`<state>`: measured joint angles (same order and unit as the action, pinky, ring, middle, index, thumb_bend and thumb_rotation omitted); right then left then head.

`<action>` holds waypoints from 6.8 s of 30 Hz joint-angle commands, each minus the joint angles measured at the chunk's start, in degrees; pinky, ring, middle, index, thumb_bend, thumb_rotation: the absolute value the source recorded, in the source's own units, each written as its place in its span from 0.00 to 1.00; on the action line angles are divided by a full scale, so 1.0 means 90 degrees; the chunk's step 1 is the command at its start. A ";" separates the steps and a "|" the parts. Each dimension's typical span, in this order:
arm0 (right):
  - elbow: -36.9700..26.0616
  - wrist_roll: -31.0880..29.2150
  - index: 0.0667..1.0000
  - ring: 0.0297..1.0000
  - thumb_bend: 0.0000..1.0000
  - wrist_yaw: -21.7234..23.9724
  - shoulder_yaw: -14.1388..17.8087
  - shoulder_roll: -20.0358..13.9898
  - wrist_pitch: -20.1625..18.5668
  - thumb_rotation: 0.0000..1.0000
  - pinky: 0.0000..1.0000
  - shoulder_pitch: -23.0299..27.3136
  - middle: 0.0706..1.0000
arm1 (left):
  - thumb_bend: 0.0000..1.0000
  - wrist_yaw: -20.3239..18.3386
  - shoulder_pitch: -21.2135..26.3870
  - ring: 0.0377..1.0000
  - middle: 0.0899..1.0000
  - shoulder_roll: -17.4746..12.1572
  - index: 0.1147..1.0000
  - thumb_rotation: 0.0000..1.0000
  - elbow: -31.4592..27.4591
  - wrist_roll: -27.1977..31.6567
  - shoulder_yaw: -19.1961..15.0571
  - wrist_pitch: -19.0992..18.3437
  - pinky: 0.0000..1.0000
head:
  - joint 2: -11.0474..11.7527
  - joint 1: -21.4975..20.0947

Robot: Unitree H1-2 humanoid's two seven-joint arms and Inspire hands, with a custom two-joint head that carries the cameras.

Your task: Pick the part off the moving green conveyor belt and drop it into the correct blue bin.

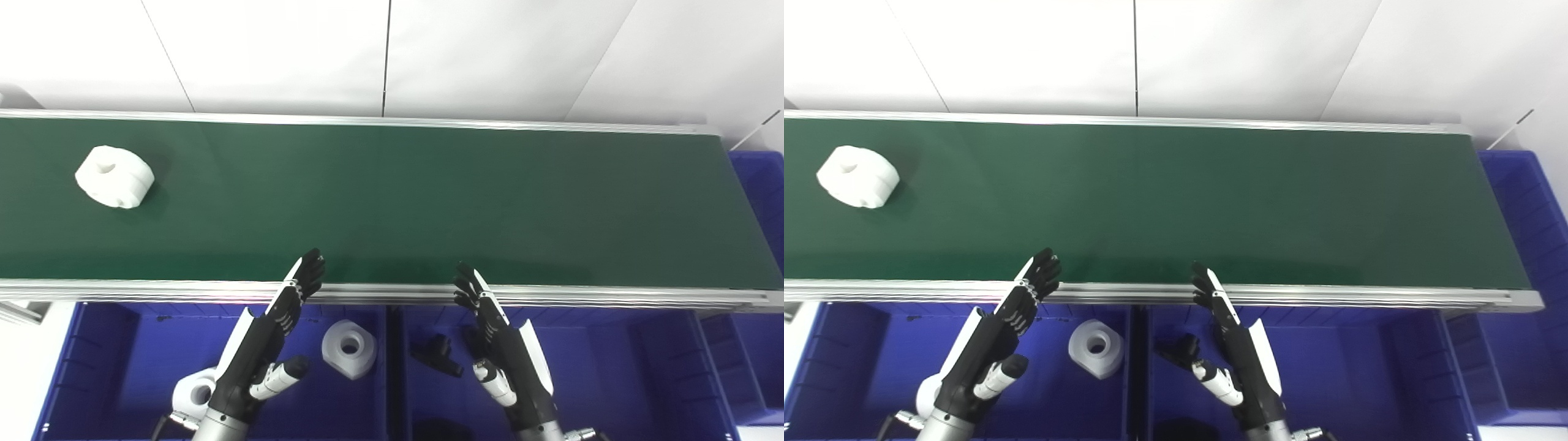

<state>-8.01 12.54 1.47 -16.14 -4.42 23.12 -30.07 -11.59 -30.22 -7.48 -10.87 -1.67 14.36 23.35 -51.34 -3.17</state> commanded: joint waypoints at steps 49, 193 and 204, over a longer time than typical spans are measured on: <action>0.0948 -0.0699 0.96 0.94 0.97 -0.0762 -0.0655 -0.0819 0.0423 0.98 0.91 0.0451 0.97 | 0.86 0.0286 0.0579 0.90 0.92 -0.0178 0.92 0.74 0.1337 -0.0613 0.0633 0.0391 0.83 | 0.2263 0.1760; -0.0538 -0.1495 0.95 0.86 0.90 0.0504 -0.0213 -0.0813 0.0049 0.90 0.84 0.0208 0.93 | 0.50 -0.0450 0.1105 0.41 0.44 -0.1509 0.44 0.00 -0.2281 -0.5574 -0.0383 -0.2062 0.29 | 0.0044 0.2746; -0.0510 -0.1491 0.95 0.87 0.90 0.0819 -0.0088 -0.0787 -0.0119 0.90 0.87 0.0352 0.93 | 0.50 0.0741 0.0406 0.39 0.47 -0.1369 0.45 0.00 -0.0935 -0.5802 -0.0147 -0.1433 0.39 | 0.0088 0.2905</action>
<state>-10.63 -0.79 8.37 -17.25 -11.86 21.83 -27.07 -7.45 -27.09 -19.52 -18.41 -53.67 13.24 9.13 -50.54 23.29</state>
